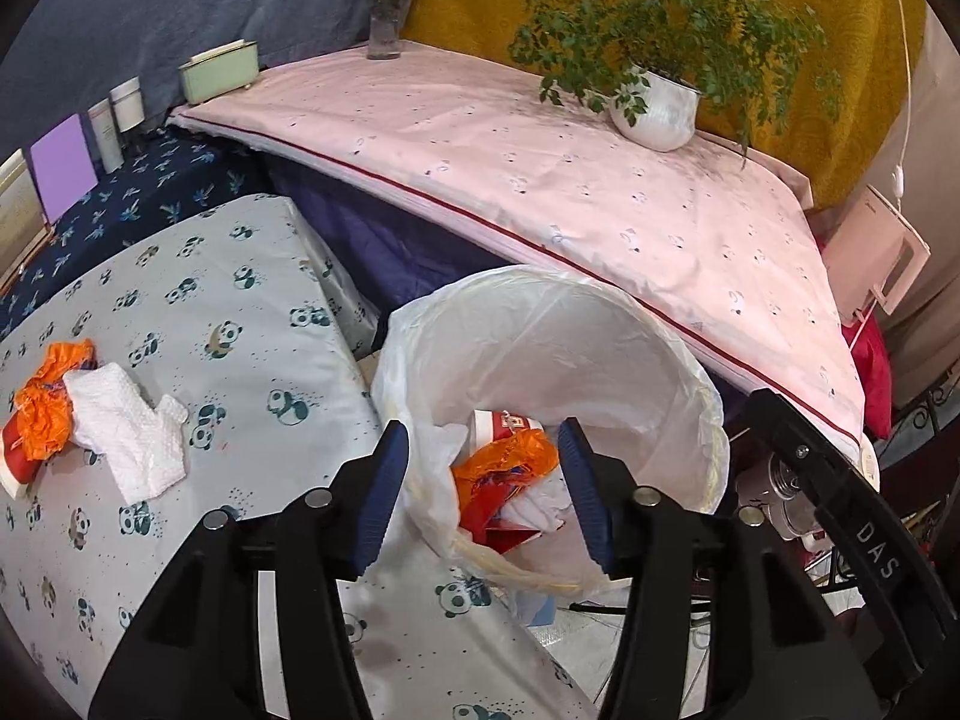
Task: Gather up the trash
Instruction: 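Carry the red box to the bin and open the left gripper while the right drops the orange bag, then move both open grippers back over the remaining trash on the table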
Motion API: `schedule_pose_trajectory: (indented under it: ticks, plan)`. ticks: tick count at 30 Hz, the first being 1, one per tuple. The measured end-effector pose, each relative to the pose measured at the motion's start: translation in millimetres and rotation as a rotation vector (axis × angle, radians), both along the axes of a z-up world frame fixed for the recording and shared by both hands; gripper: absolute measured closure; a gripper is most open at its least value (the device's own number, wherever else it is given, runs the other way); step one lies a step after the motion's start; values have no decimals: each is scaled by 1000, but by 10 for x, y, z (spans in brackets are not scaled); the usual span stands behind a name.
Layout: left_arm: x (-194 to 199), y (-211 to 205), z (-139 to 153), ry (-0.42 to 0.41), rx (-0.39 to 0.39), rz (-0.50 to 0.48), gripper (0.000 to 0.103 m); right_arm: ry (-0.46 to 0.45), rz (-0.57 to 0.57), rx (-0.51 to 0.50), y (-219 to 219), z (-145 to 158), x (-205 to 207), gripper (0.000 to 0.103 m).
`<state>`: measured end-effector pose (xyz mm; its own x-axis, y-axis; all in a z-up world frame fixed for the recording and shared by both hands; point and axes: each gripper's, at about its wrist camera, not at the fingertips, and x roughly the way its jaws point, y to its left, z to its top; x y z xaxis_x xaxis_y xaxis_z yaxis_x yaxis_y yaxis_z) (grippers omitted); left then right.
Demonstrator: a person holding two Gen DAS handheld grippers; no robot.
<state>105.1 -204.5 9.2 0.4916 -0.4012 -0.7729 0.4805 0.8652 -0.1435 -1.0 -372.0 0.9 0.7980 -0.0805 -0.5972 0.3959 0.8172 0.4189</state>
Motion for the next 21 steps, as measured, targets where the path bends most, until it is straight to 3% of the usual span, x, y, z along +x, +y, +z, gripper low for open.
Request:
schedule_pose_trajectory:
  ticks: [5, 21]
  plan:
    - [22, 214, -1, 3, -7, 44, 54, -4, 31, -5, 130, 50, 55, 86]
    - [139, 1319, -9, 6, -17, 269, 48, -11, 202, -46, 992, 229, 346, 71]
